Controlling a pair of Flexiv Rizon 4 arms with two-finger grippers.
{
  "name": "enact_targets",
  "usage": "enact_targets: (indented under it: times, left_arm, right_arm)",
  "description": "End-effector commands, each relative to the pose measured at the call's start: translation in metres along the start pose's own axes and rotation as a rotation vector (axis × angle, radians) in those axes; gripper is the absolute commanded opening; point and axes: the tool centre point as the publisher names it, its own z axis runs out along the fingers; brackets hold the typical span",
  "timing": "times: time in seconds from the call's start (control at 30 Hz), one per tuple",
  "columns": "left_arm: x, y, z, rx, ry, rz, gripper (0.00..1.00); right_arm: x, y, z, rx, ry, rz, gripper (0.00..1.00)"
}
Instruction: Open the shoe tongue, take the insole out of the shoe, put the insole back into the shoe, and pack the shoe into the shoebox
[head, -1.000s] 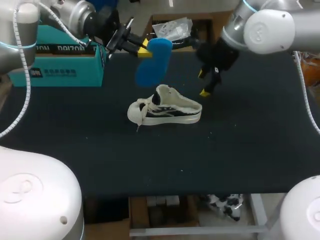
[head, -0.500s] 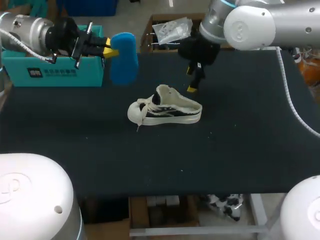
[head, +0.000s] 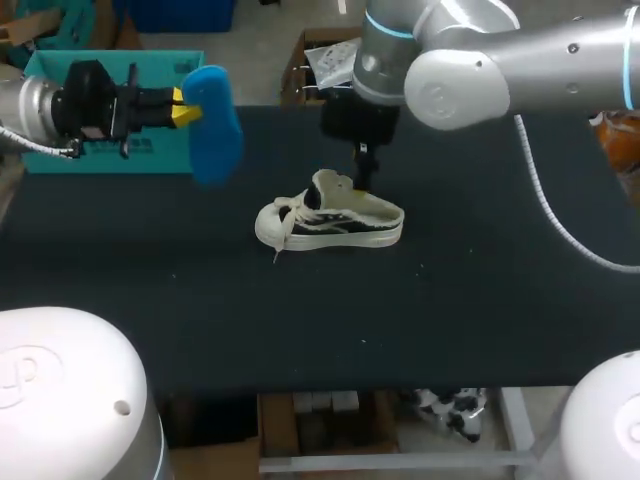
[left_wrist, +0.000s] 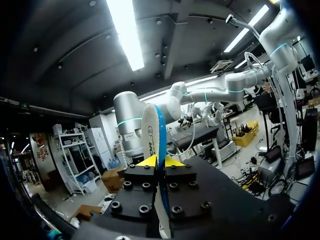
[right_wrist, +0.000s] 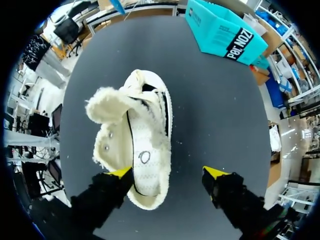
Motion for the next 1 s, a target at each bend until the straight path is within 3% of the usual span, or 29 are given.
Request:
enact_targets:
  times: [0.03, 0.4, 0.47, 0.53, 0.57, 0.6, 1.0]
  left_arm:
    - [0.005, 0.0, -0.007, -0.008, -0.176, -0.004, 0.0]
    - [0.005, 0.009, -0.025, -0.014, -0.207, -0.033, 0.0]
    - [0.005, 0.011, -0.029, -0.013, -0.211, -0.038, 0.0]
    - [0.005, 0.013, -0.03, -0.011, -0.217, -0.043, 0.0]
    - [0.005, 0.013, -0.031, -0.011, -0.219, -0.045, 0.0]
    - [0.005, 0.014, -0.032, -0.01, -0.221, -0.047, 0.0]
    - [0.002, 0.016, -0.034, 0.006, -0.199, -0.054, 0.0]
  right_arm:
    - [-0.007, 0.009, 0.005, 0.06, 0.022, 0.002, 0.8]
    - [-0.008, 0.02, 0.018, 0.106, 0.061, 0.01, 0.68]
    - [-0.008, 0.021, 0.021, 0.109, 0.068, 0.013, 0.6]
    - [-0.008, 0.022, 0.025, 0.113, 0.076, 0.019, 0.41]
    - [-0.008, 0.022, 0.026, 0.112, 0.077, 0.019, 0.12]
    - [-0.007, 0.022, 0.027, 0.114, 0.083, 0.021, 0.0]
    - [0.012, 0.02, 0.024, 0.168, 0.058, 0.088, 0.0]
